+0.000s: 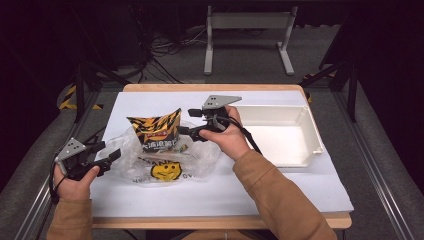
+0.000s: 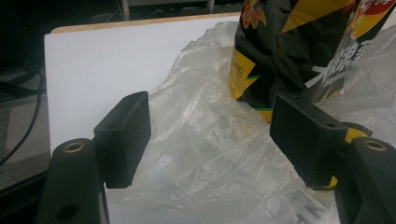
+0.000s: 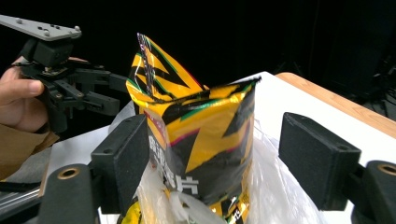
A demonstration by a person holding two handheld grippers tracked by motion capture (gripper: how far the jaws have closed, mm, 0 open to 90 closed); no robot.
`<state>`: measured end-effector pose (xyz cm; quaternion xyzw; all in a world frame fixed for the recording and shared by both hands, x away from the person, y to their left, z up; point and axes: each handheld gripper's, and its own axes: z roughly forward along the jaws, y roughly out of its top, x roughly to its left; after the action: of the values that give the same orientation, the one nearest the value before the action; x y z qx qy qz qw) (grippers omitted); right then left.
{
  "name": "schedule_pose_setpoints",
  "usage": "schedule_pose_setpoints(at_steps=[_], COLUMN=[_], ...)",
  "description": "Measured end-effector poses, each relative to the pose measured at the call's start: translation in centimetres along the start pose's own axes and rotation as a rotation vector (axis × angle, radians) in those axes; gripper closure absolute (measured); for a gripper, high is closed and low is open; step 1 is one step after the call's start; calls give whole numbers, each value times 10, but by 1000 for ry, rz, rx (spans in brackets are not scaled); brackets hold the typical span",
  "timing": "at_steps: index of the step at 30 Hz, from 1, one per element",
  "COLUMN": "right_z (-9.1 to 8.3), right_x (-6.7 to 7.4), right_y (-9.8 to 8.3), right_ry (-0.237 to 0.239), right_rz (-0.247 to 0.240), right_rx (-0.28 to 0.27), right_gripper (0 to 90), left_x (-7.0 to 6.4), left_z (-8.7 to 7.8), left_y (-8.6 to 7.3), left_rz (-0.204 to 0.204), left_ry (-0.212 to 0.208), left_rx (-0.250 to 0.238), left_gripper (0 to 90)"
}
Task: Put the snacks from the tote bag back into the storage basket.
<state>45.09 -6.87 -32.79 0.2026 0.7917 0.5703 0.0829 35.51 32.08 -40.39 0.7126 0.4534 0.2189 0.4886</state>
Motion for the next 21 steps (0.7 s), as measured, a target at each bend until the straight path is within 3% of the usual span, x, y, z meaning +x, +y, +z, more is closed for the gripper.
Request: schedule_pose_setpoints(at_steps=[11, 13, 16, 21], right_z=[24, 29, 35, 43], right_x=[-3, -5, -6, -7], right_y=[7, 8, 7, 6], right_ry=[59, 73, 51, 59], right_rz=[-32, -16, -32, -42], right_rx=[54, 50, 64, 75], right_gripper=[200, 182, 172, 156], left_x=[0, 0, 0, -1], left_z=[0, 0, 0, 0], left_y=[-1, -1, -1, -2], left_rz=[1, 1, 2, 14], left_ry=[-2, -3, -3, 13], left_rx=[1, 0, 1, 5], left_gripper=[283, 282, 280, 278])
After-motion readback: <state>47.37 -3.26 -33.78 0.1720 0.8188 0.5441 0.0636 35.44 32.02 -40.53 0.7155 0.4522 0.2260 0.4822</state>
